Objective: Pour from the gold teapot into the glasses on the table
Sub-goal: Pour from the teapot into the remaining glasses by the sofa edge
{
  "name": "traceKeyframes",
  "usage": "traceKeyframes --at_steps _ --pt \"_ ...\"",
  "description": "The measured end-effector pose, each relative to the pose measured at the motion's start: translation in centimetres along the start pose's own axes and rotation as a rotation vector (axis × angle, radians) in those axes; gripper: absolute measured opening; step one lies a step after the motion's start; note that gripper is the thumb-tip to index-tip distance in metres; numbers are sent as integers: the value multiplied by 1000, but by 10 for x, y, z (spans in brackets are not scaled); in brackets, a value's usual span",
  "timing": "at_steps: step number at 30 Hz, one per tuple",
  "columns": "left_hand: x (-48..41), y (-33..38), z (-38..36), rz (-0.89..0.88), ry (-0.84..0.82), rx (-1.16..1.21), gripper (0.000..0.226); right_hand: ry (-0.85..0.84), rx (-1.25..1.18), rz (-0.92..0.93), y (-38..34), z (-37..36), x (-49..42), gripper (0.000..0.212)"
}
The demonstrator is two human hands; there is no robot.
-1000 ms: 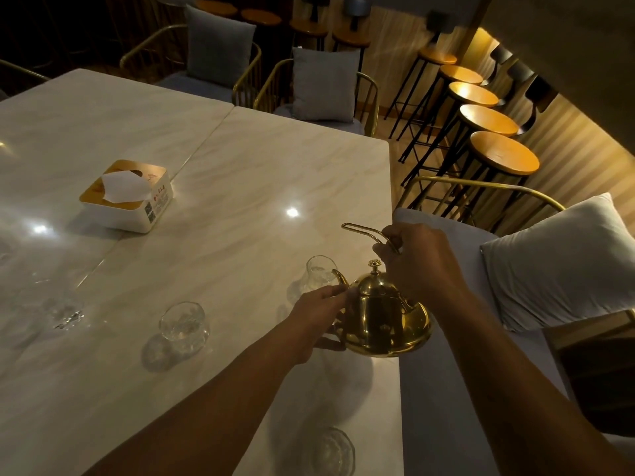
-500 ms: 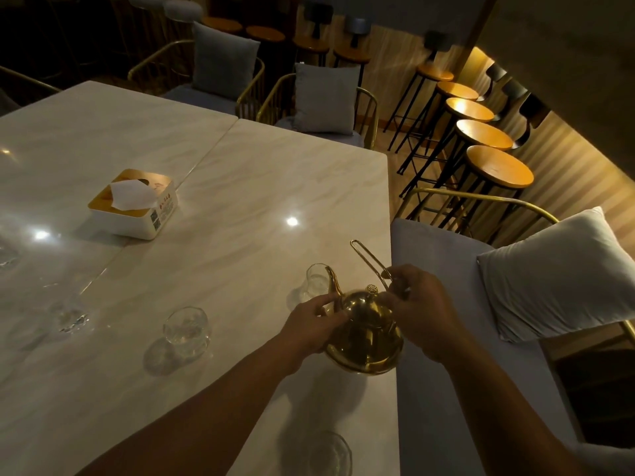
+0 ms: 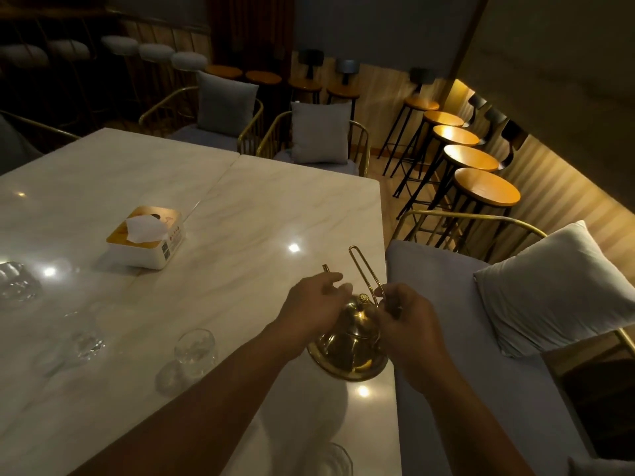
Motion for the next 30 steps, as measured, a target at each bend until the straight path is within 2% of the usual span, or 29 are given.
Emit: traceKeyframes --at_steps 3,7,13,19,24,27,30 --pt "12 26 3 -17 -16 123 37 10 -31 63 -19 -7 15 27" --pt "33 51 9 -53 16 158 22 23 -77 112 -38 -22 33 26" --pt "67 56 28 -17 81 249 6 16 -67 162 -58 -46 56 25" --pt "111 48 55 -10 139 279 13 -75 -12 226 -78 -79 81 24" --pt "156 41 91 -1 163 187 25 -138 -85 301 -87 -101 97 2" --pt "188 39 119 -14 188 150 21 -141 -61 245 -78 -120 103 9" --pt "223 33 152 -22 201 131 22 -222 -21 130 -68 -163 111 43"
Point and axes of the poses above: each hand's wrist, its own x-axis away from the middle knuckle, its own z-axis out of the back of the hand, y = z × x, the point moved 9 cm from there along -x, towards the middle knuckle, and after that the axes turned 15 degrees about -y, right-handed, at the moved point
